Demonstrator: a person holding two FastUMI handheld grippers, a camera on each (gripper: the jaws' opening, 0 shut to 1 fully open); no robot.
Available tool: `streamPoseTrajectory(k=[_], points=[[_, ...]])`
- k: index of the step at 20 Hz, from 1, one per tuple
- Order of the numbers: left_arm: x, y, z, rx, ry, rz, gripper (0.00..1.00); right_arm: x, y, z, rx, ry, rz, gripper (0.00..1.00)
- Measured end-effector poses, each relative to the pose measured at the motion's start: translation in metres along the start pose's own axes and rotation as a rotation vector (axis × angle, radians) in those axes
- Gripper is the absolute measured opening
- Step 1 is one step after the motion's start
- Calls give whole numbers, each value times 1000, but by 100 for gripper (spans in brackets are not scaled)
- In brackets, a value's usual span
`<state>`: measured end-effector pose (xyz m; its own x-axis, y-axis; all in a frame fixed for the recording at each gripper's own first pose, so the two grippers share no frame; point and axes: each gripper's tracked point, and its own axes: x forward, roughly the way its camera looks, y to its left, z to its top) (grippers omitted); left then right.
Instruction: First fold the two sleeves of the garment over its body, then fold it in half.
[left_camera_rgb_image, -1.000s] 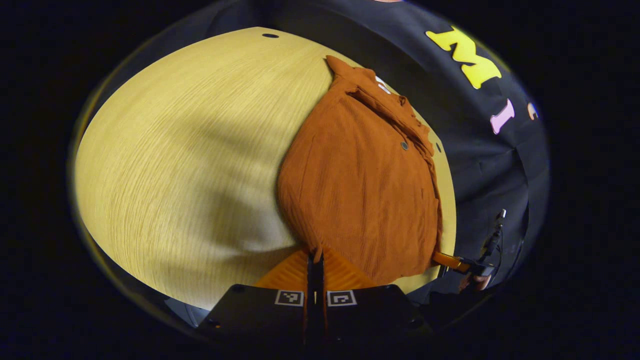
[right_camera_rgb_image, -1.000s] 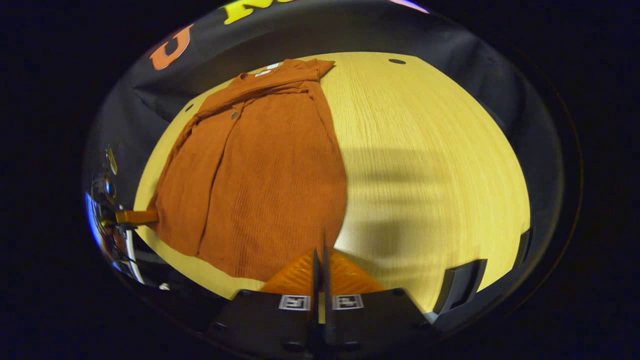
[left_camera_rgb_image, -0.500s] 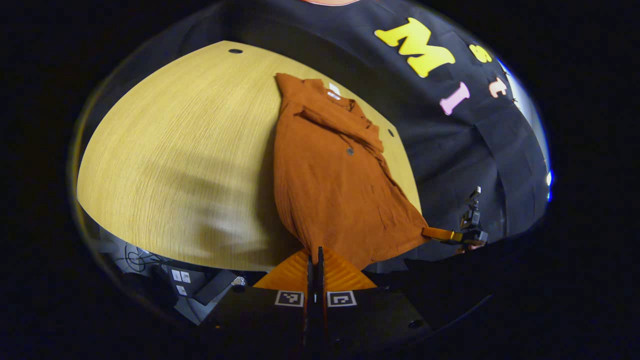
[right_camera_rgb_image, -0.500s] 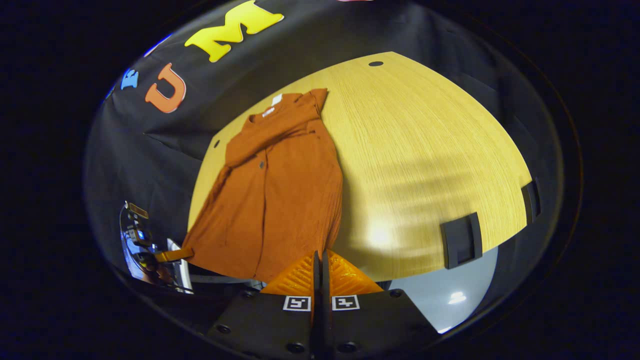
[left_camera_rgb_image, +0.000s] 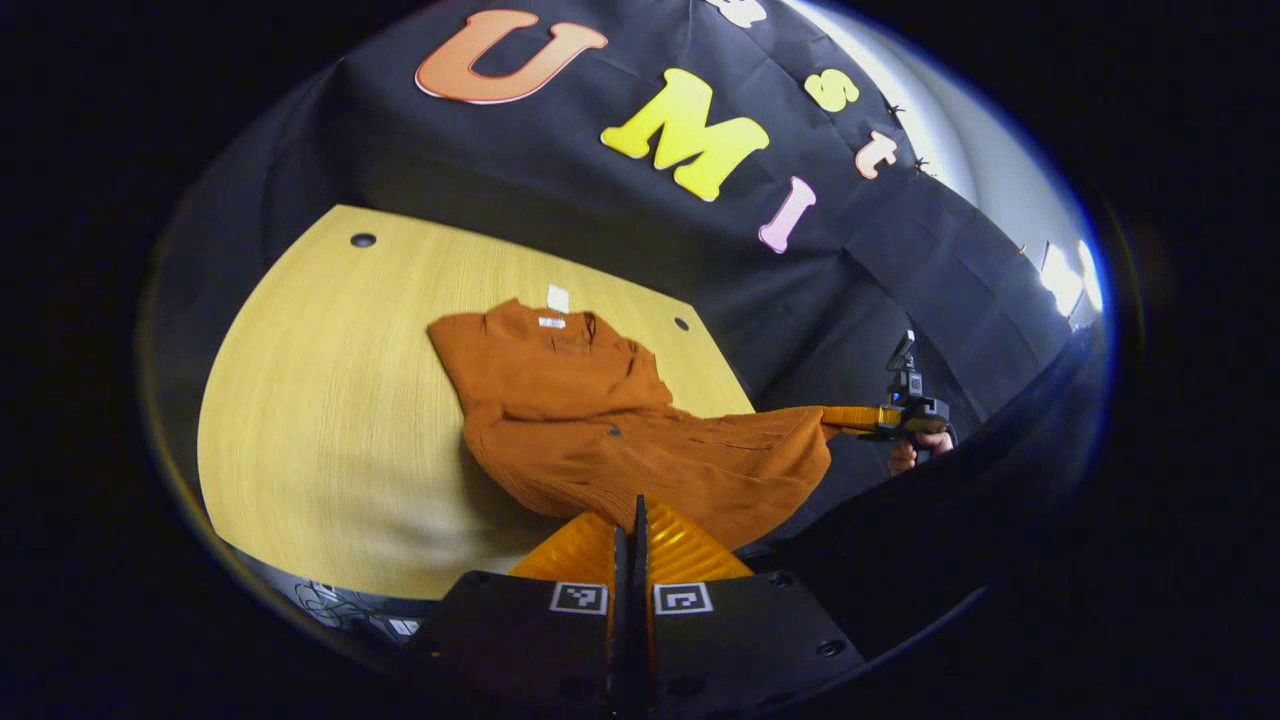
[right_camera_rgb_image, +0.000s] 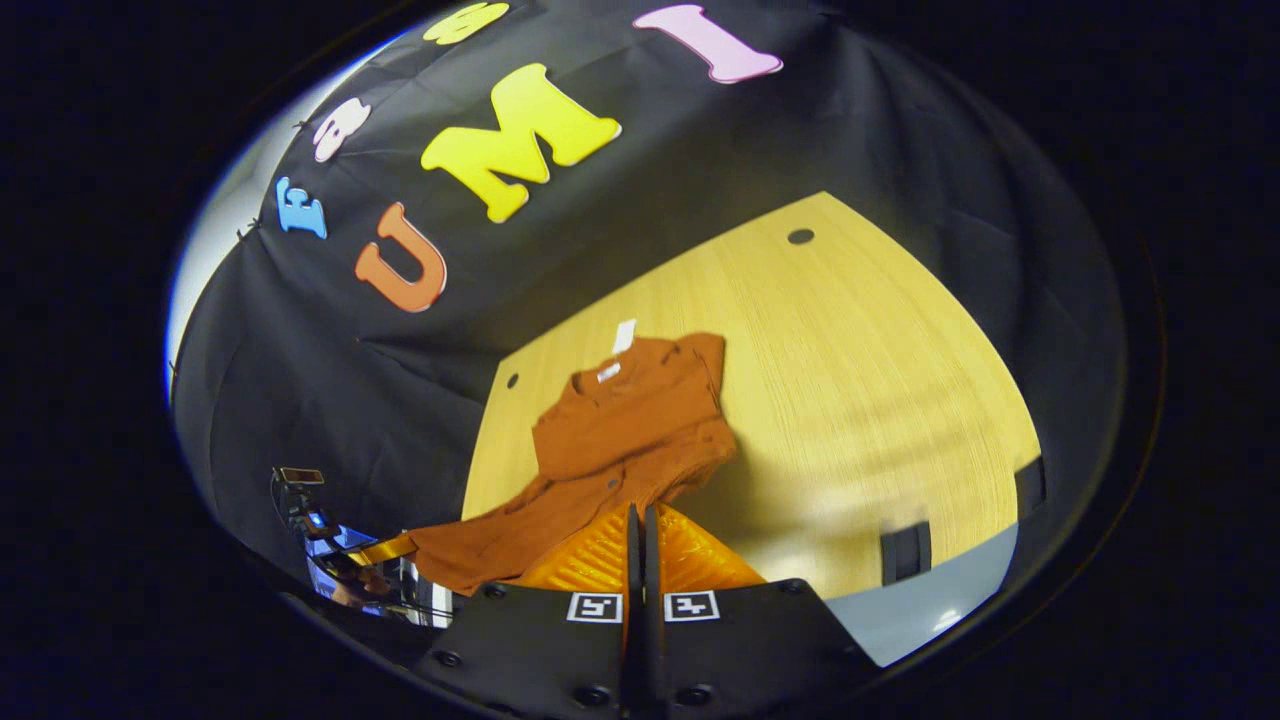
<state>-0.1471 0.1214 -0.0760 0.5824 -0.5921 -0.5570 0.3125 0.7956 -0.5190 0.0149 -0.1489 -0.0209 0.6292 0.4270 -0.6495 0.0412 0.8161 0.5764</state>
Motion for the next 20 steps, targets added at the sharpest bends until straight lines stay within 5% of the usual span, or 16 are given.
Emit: streamPoseTrajectory(k=[8, 13, 20], points=[[94, 67, 151, 159, -65, 210, 3, 130, 38, 146, -158, -22, 69, 1], [181, 148, 192, -10, 40, 272, 3, 255, 12, 192, -167, 43, 78, 0], [292, 245, 159, -140, 256, 409, 3, 401, -62, 193, -58, 133, 11, 1]])
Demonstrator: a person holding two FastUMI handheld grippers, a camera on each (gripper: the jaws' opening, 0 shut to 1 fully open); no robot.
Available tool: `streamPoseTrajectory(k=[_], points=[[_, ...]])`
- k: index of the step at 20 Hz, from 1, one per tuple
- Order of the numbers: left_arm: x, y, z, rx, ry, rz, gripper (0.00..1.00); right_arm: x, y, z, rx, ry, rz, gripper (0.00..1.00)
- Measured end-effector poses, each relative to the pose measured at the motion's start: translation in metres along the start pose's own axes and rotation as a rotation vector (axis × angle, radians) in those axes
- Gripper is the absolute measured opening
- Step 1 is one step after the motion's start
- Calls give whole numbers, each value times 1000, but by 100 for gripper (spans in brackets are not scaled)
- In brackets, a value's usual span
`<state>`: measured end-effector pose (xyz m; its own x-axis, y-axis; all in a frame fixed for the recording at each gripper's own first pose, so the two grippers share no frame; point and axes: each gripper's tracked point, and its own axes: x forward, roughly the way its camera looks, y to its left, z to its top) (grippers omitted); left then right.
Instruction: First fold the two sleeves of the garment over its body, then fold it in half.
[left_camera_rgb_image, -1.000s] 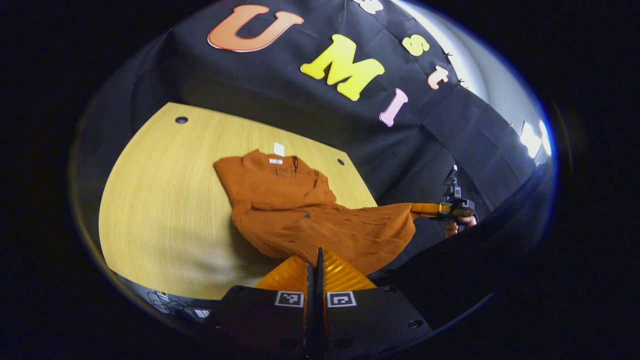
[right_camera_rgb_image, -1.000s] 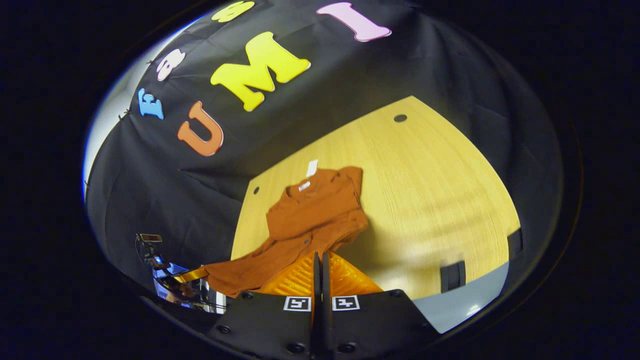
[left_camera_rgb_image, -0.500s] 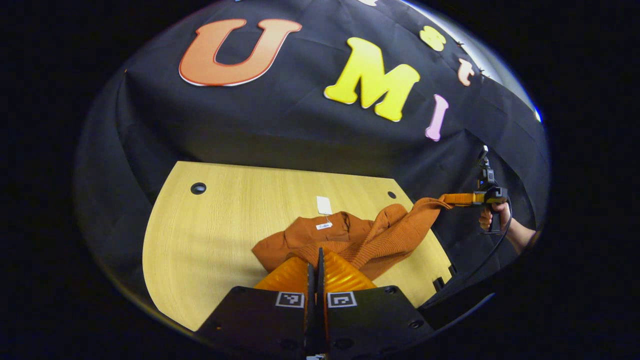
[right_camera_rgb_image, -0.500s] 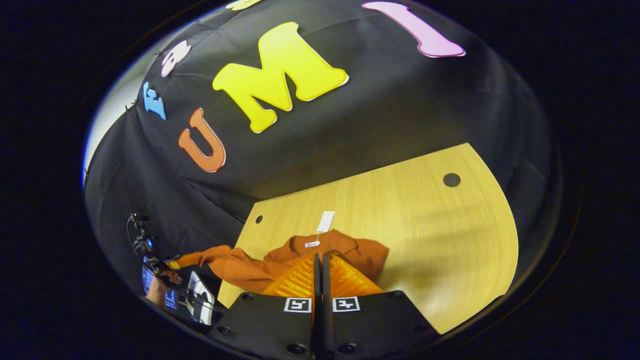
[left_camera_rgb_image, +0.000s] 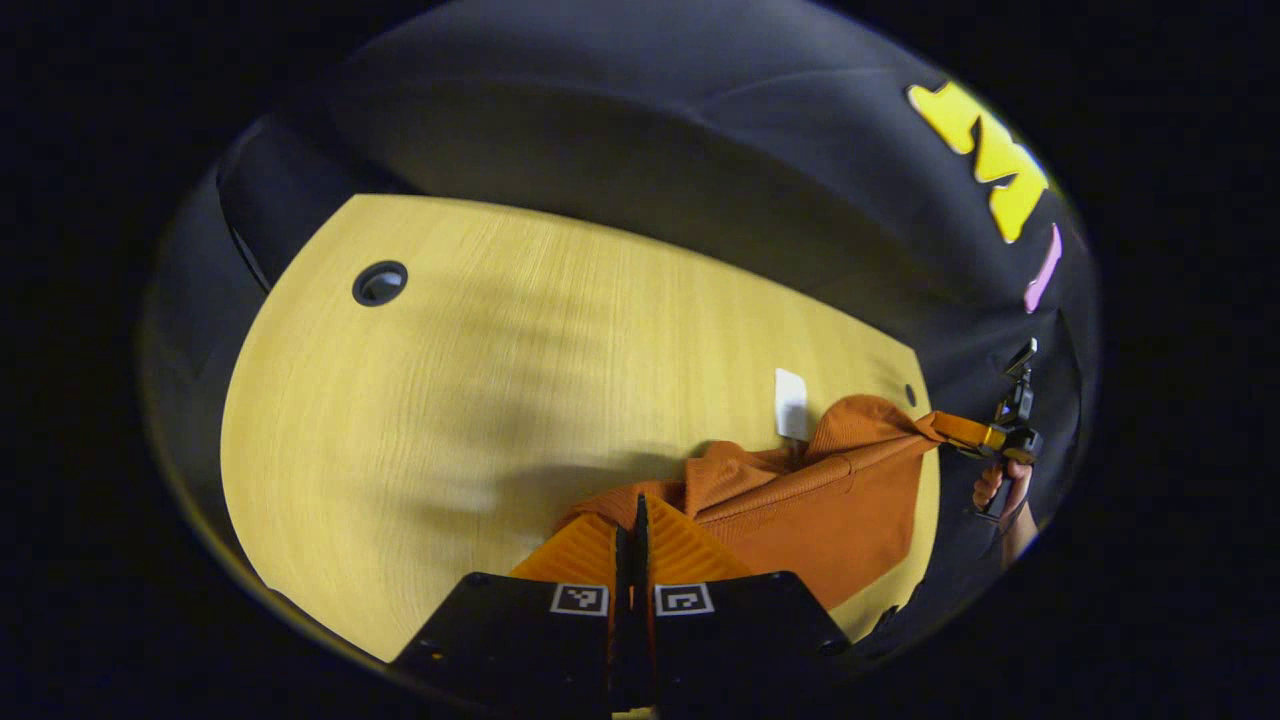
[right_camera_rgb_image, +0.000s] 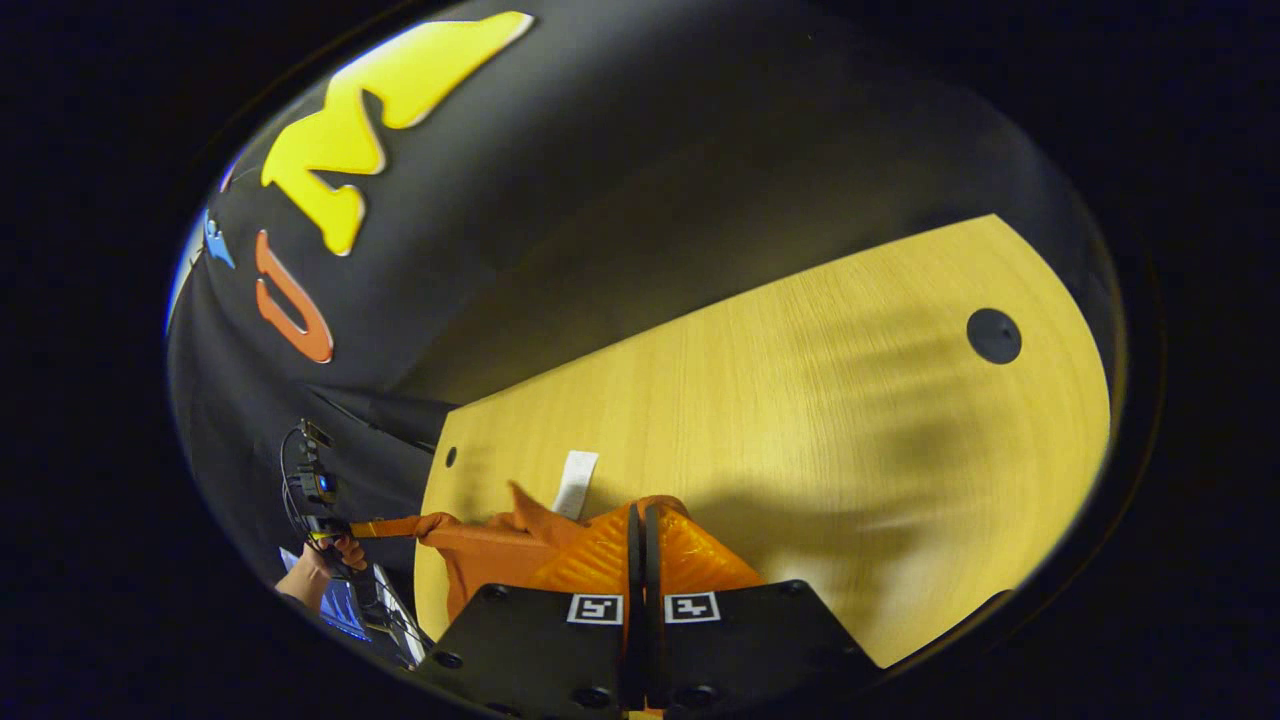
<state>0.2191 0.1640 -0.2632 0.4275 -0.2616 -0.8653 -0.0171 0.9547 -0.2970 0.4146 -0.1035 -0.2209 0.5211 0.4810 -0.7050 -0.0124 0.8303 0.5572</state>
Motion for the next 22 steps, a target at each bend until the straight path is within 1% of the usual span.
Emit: streamPoseTrajectory(k=[1, 3, 4, 5, 6, 7, 8, 9, 11, 12, 13, 14, 15, 16, 17, 18, 19, 20, 21, 22], points=[[10, 2, -1, -2, 18, 8, 3, 12, -10, -1, 15, 9, -12, 1], [23, -3, -4, -5, 63, -19, 3, 31, -24, -3, 43, 22, -27, 1], [34, -5, -8, -11, 91, -13, 3, 40, -31, -6, 52, 32, -34, 1], [38, -3, -9, -25, 101, -2, 3, 45, -36, -9, 62, 42, -41, 3], [41, 2, -6, -50, 95, 4, 4, 46, -36, -10, 80, 53, -40, 1], [38, 2, 1, -80, 66, -11, 5, 46, -36, -10, 90, 43, -41, 1], [31, 2, 8, -93, 30, -29, 18, 46, -34, -6, 94, 30, -35, 0], [26, 3, 9, -89, 14, -33, 22, 45, -30, -1, 89, 12, -33, 5], [14, 8, 9, -59, -14, -11, 21, 34, -26, 10, 54, -34, -47, 13], [7, 7, 11, -48, -30, 0, 29, 24, -25, 20, 33, -70, -62, 21], [0, 8, 16, -30, -60, 24, 48, 16, -19, 33, 26, -113, -61, 45], [-9, 11, 20, -17, -84, 42, 54, 6, -12, 40, 27, -140, -58, 69], [-15, 13, 22, -15, -97, 44, 63, -2, 0, 39, 29, -155, -53, 77], [-22, 14, 24, -19, -112, 45, 67, -10, 8, 39, 20, -163, -53, 70], [-31, 14, 26, -26, -135, 50, 70, -20, 13, 36, 0, -175, -62, 77], [-44, 12, 30, -38, -170, 56, 72, -31, 18, 32, -20, -189, -73, 70], [-63, 8, 34, -53, -213, 57, 72, -45, 26, 27, -36, -201, -77, 70], [-84, 2, 37, -61, -257, 51, 74, -60, 35, 21, -51, -219, -81, 77], [-108, -5, 40, -56, -308, 45, 74, -76, 44, 16, -74, -241, -85, 72], [-131, -16, 41, -44, -363, 37, 76, -94, 54, 9, -105, -267, -91, 85]])
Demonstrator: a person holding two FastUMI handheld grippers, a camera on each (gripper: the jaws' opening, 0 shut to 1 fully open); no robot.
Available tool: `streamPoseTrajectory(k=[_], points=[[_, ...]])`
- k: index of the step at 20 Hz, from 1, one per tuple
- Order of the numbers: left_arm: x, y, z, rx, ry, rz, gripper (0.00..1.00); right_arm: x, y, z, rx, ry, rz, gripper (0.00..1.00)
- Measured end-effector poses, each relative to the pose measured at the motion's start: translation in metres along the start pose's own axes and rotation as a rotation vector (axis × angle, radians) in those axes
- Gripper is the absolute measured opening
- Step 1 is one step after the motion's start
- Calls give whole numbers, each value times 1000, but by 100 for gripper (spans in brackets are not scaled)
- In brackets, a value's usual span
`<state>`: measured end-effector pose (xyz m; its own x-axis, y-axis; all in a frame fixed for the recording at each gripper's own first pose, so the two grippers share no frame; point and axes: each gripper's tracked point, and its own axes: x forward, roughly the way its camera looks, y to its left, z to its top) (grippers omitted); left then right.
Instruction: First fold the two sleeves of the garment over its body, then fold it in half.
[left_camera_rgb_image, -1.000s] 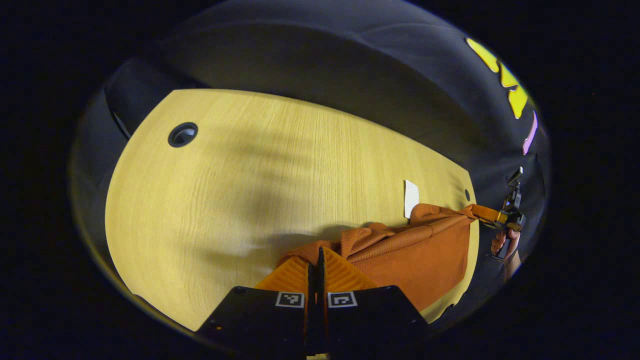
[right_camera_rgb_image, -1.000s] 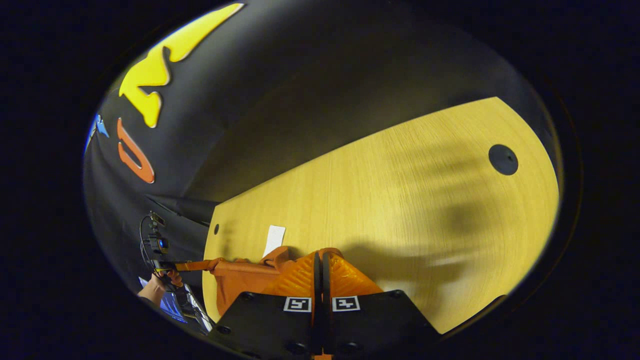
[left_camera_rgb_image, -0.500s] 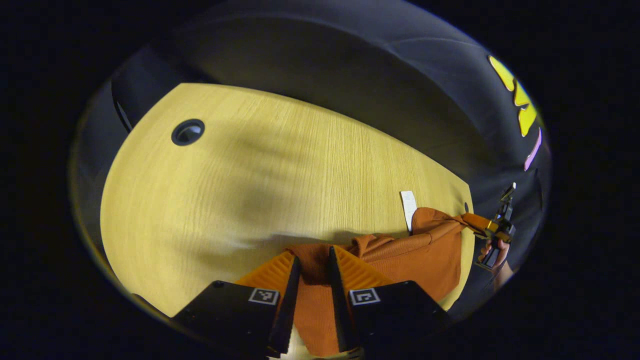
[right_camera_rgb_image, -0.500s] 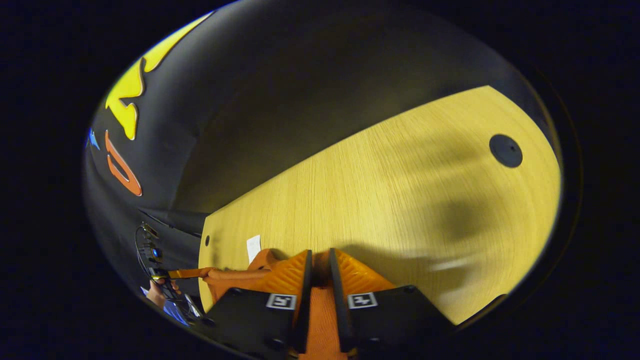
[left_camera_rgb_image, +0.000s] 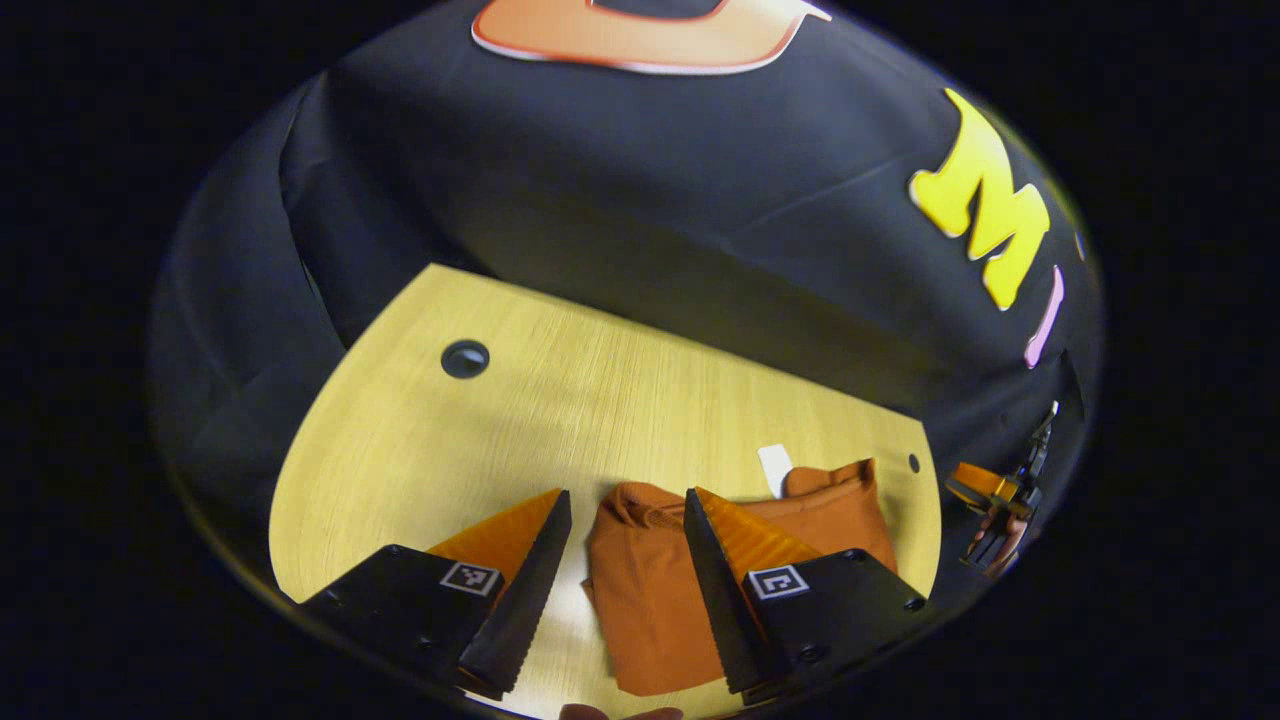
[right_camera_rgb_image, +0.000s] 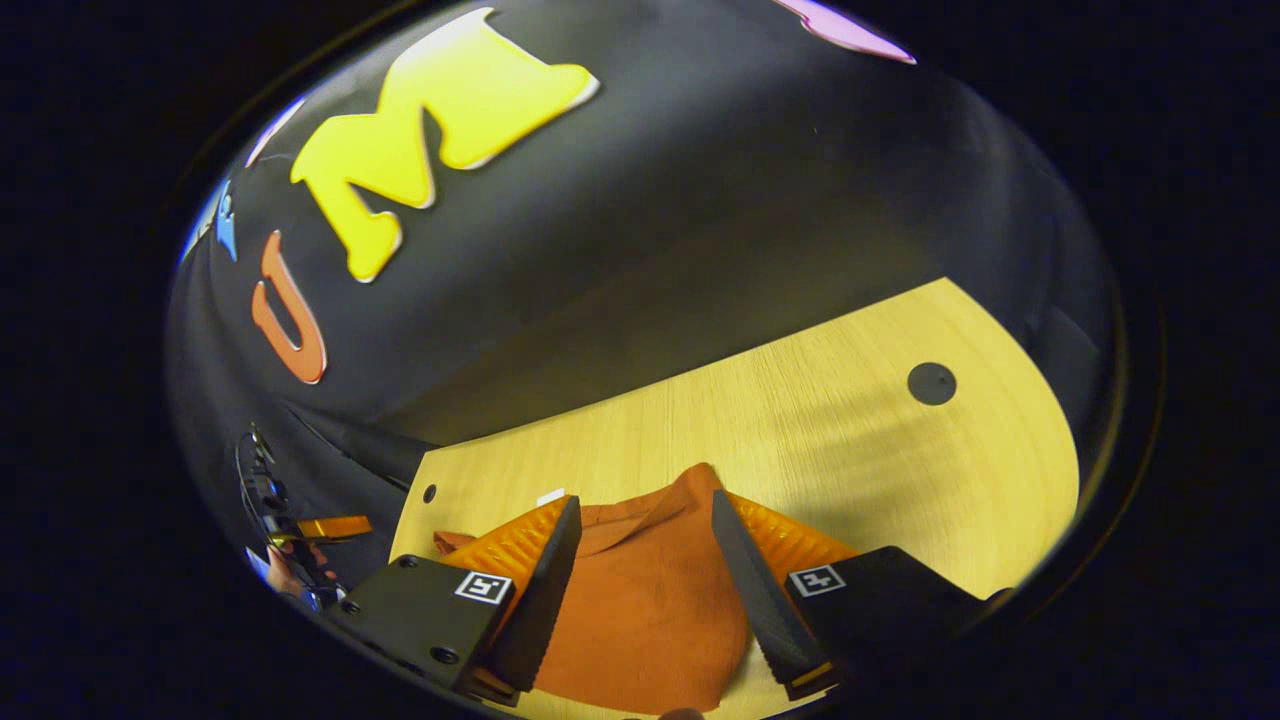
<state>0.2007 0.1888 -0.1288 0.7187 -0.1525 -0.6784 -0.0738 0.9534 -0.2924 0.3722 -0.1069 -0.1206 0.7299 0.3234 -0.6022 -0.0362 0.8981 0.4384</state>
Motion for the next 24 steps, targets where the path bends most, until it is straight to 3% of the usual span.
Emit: streamPoseTrajectory(k=[1, 2, 6, 13, 14, 15, 16, 20, 24], points=[[-25, -12, 10, 16, -55, -16, 64, -21, 11, 0, -28, -33, -5, 85], [-49, -25, 14, 38, -110, -28, 76, -43, 25, 1, -51, -66, -5, 89], [-152, -78, 18, 120, -306, -96, 76, -141, 92, -1, -118, -211, 37, 90], [-306, -140, -37, 269, -616, -92, 76, -303, 172, -51, -344, -432, 130, 92], [-319, -147, -49, 291, -650, -80, 65, -320, 181, -63, -349, -443, 164, 92], [-330, -154, -64, 327, -672, -68, 89, -335, 188, -78, -353, -440, 197, 92], [-338, -158, -75, 369, -701, -43, 81, -348, 190, -92, -357, -433, 218, 92], [-361, -159, -122, 531, -718, 75, 82, -390, 179, -140, -402, -411, 241, 92], [-407, -176, -129, 401, -829, 94, 83, -431, 172, -152, -353, -458, 211, 93]])
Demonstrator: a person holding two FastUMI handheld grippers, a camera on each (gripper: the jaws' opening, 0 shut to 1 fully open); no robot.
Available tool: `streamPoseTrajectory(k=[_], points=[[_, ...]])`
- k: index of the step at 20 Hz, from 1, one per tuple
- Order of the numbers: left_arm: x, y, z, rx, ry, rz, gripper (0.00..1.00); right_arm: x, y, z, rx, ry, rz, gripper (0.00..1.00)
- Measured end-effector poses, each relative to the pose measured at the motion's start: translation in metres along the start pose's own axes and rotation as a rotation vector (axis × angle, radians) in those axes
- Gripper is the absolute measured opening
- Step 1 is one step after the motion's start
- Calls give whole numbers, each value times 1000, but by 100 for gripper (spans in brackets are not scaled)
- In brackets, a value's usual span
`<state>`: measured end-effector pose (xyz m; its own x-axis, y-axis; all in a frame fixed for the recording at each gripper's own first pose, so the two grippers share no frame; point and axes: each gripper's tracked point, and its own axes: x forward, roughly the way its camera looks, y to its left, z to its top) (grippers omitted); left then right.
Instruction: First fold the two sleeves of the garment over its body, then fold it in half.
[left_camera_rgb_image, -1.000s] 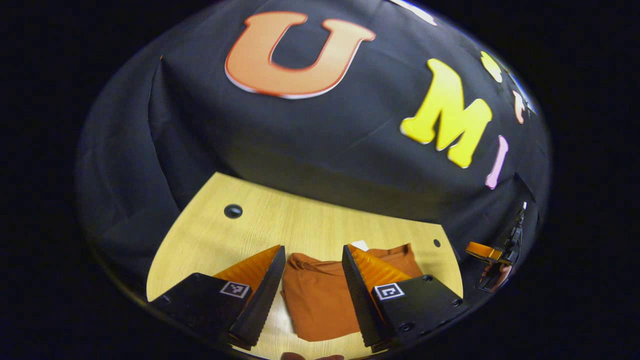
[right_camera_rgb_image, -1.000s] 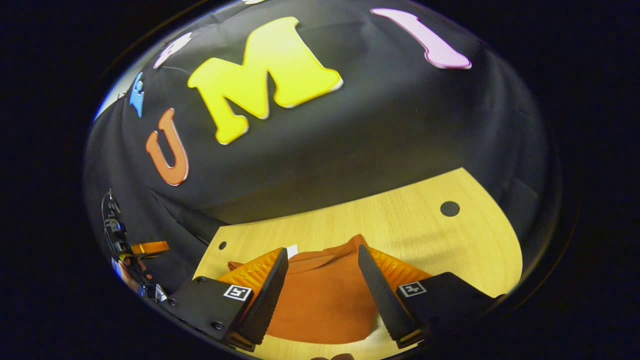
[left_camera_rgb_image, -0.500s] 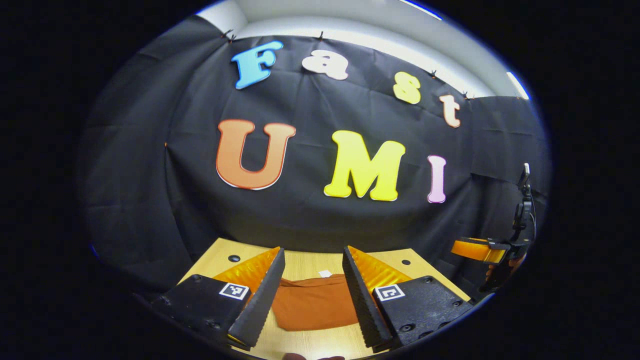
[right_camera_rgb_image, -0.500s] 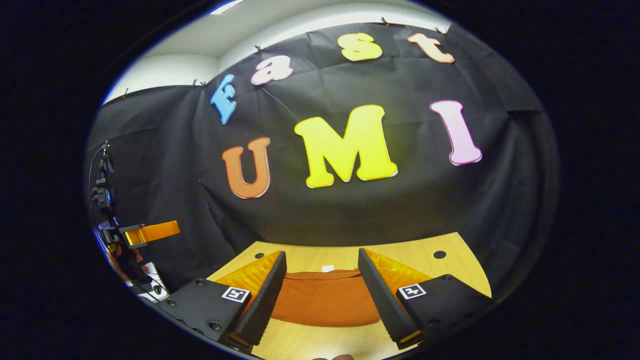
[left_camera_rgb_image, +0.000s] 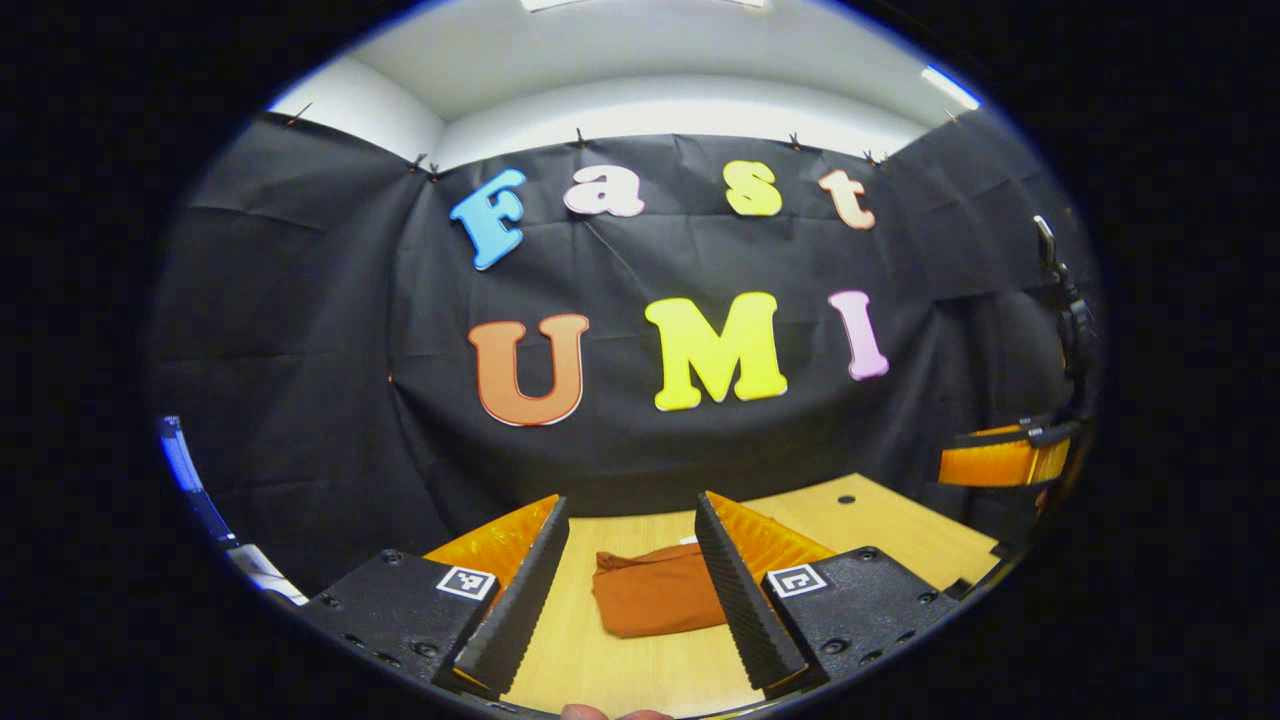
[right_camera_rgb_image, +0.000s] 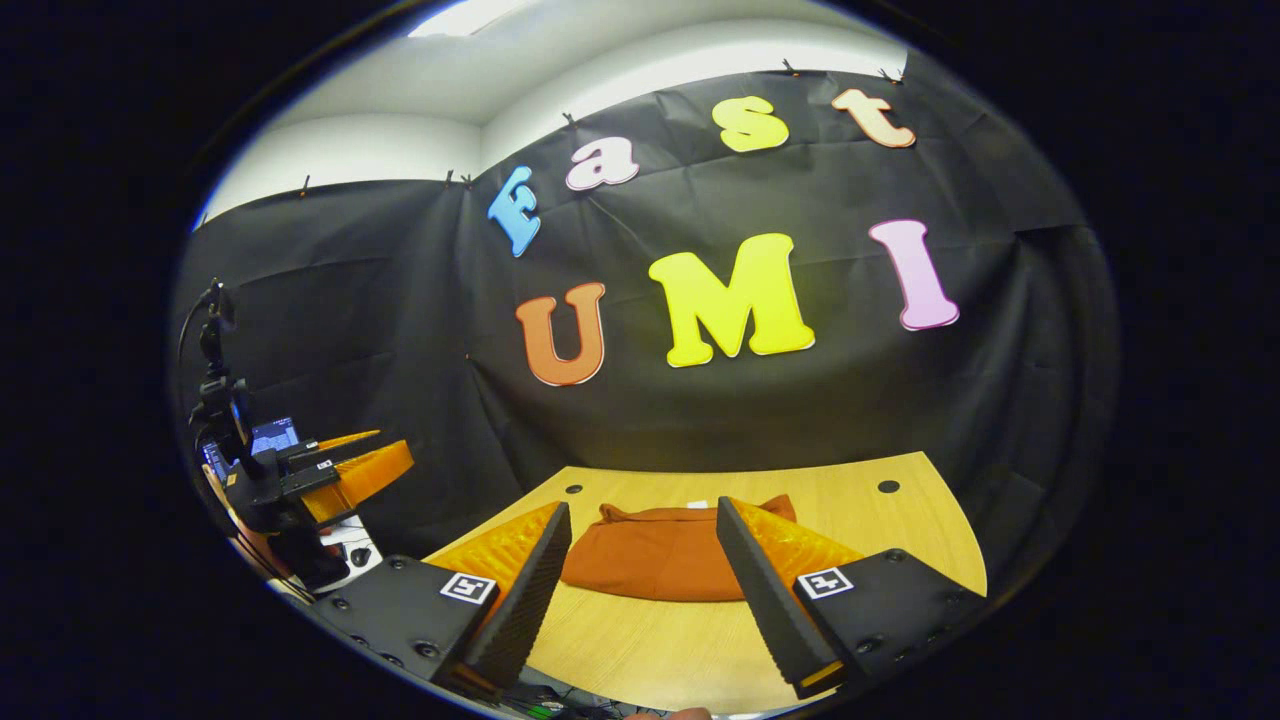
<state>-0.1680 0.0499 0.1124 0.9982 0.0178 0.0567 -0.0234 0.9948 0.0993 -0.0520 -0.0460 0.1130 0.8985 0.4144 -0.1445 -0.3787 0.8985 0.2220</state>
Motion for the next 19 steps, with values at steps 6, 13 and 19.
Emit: streamPoseTrajectory(k=[6, 13, 19], points=[[16, -6, 20, -24, -97, -10, 88, -35, 2, 54, -102, -237, -104, 96], [22, -23, 22, -65, -83, -58, 96, -27, 2, 34, -101, -210, -158, 96], [31, -13, 16, -104, -56, -58, 96, -21, 2, 25, -84, -184, -174, 93]])
